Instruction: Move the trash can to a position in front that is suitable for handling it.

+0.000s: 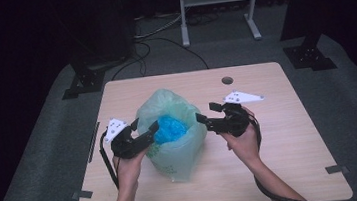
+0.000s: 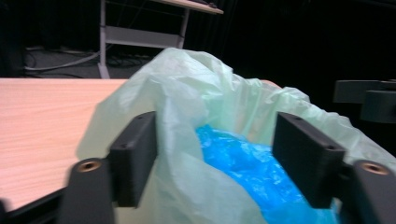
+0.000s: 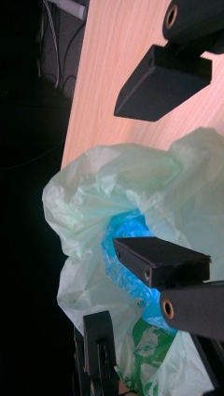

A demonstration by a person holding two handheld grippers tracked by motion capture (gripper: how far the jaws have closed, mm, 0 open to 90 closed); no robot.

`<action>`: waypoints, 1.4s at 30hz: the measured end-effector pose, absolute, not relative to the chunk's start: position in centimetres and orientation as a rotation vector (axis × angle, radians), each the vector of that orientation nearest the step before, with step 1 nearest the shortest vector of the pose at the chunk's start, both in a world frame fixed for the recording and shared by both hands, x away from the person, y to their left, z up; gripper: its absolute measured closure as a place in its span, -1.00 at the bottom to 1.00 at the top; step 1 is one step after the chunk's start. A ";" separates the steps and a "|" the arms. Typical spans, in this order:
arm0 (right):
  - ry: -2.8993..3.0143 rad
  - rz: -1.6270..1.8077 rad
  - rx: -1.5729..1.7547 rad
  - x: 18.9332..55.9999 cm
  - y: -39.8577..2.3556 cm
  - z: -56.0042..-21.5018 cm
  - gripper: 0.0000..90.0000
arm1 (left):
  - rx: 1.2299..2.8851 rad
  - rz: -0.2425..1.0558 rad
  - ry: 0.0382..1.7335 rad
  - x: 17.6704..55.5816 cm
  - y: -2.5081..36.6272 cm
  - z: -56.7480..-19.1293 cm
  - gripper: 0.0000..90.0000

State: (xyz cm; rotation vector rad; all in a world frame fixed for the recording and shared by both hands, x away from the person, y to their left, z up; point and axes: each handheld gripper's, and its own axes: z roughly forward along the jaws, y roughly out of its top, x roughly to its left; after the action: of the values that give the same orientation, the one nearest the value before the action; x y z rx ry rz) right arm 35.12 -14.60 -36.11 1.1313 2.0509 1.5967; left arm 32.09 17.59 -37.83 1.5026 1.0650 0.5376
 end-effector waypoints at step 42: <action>2.167 1.645 1.277 36.9 -12.9 -37.9 -0.19 | 1.340 0.469 0.888 31.8 18.7 -35.8 1.00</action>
State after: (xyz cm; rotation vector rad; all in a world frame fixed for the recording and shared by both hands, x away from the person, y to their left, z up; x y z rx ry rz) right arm 36.94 -12.90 -37.85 1.2770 2.1668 1.6448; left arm 31.78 18.71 -35.82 1.3395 0.8876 0.4691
